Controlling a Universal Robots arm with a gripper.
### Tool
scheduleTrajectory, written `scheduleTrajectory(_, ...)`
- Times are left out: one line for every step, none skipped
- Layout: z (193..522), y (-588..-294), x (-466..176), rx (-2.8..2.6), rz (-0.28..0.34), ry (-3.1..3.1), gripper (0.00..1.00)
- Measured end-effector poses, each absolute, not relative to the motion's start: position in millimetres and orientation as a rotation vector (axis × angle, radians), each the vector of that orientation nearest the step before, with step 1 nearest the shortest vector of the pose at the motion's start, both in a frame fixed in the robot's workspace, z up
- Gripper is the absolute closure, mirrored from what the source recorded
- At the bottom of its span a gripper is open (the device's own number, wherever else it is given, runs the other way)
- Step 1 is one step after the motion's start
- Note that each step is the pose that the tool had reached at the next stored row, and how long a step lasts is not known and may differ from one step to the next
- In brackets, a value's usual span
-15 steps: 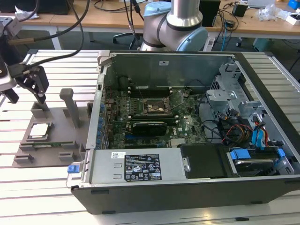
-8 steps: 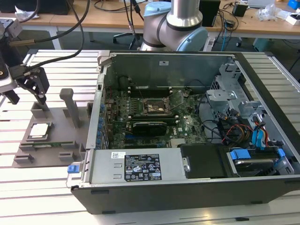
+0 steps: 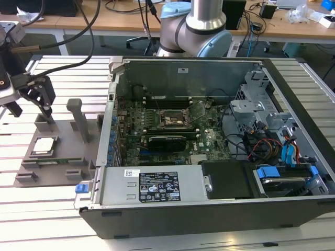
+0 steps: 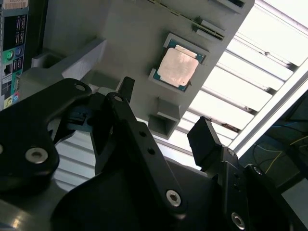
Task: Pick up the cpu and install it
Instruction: 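Pick up the cpu and move it towards the insertion slot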
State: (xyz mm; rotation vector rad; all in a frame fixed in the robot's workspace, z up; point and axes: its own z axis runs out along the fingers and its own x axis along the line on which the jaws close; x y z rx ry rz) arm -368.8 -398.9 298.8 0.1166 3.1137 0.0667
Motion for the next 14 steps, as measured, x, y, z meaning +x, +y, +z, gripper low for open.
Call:
scheduleTrajectory(298.4,-398.9,-368.8,0.116,0.067,3.114,0.28)
scheduleTrajectory(298.1,-398.9,-368.8,0.117,0.067,3.114,0.28)
scheduleTrajectory(297.9,-398.9,-368.8,0.117,0.067,3.114,0.28)
scheduleTrajectory(297.5,-398.9,-368.8,0.117,0.067,3.114,0.28)
scheduleTrajectory(297.1,-398.9,-368.8,0.117,0.067,3.114,0.28)
scheduleTrajectory(296.9,-398.9,-368.8,0.117,0.067,3.114,0.28)
scheduleTrajectory(296.3,-398.9,-368.8,0.117,0.067,3.114,0.28)
scheduleTrajectory(296.0,-398.9,-368.8,0.117,0.067,3.114,0.28)
scheduleTrajectory(295.6,-398.9,-368.8,0.117,0.067,3.114,0.28)
scheduleTrajectory(295.2,-398.9,-368.8,0.116,0.067,3.114,0.28)
scheduleTrajectory(294.8,-398.9,-368.8,0.117,0.067,3.114,0.28)
scheduleTrajectory(294.2,-398.9,-368.8,0.117,0.067,3.114,0.28)
scheduleTrajectory(293.8,-398.9,-368.8,0.117,0.067,3.114,0.28)
scheduleTrajectory(293.4,-398.9,-368.8,0.117,0.067,3.114,0.28)
